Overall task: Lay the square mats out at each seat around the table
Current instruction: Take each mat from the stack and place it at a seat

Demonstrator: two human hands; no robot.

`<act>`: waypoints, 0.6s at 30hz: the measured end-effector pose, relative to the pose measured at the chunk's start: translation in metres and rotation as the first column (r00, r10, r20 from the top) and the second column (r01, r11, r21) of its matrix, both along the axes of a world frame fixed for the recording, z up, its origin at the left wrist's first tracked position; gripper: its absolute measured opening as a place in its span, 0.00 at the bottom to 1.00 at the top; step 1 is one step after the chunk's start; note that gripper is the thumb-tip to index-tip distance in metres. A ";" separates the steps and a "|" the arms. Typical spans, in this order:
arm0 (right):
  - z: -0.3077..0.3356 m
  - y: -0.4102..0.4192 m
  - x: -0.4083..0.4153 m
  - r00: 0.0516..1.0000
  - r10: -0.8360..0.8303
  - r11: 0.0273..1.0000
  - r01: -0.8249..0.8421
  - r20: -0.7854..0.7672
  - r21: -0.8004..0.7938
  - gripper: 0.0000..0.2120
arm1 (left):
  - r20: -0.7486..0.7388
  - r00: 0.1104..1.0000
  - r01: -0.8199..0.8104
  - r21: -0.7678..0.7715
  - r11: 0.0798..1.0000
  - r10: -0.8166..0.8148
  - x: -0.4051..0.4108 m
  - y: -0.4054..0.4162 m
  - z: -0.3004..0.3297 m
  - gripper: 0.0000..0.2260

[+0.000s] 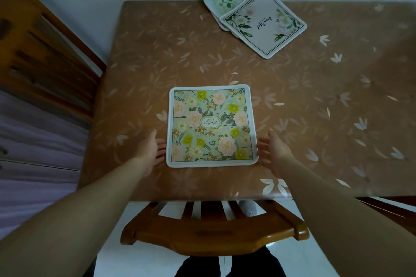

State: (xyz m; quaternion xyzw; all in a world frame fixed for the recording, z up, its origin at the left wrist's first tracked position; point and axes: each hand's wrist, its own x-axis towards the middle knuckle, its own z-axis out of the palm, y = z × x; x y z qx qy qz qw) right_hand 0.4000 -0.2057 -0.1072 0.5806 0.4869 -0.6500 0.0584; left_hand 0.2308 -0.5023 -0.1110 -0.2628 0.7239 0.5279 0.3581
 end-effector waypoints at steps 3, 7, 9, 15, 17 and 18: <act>-0.002 0.002 -0.002 1.000 -0.006 1.000 0.006 -0.003 0.016 0.25 | 0.011 1.000 -0.018 0.007 1.000 0.018 0.002 0.001 0.000 0.28; -0.006 0.000 -0.001 1.000 -0.019 1.000 0.019 -0.018 0.014 0.24 | 0.018 0.999 -0.029 0.029 0.999 0.029 0.006 0.002 0.004 0.27; -0.004 -0.003 -0.001 1.000 0.001 1.000 -0.001 0.002 0.004 0.24 | 0.008 1.000 -0.013 0.036 0.999 0.013 0.008 0.001 0.006 0.26; 0.004 -0.007 0.010 0.952 0.270 0.962 -0.262 0.145 -0.073 0.34 | -0.079 0.996 0.053 0.065 0.996 -0.047 -0.021 -0.002 0.024 0.30; 0.007 -0.001 0.008 0.940 0.293 0.956 -0.293 0.172 -0.024 0.33 | -0.100 0.995 0.024 0.041 0.999 -0.020 -0.032 -0.007 0.027 0.31; 0.008 0.002 0.004 0.943 0.287 0.955 -0.296 0.168 0.032 0.31 | -0.103 0.995 -0.001 0.015 1.000 0.003 -0.033 -0.011 0.027 0.31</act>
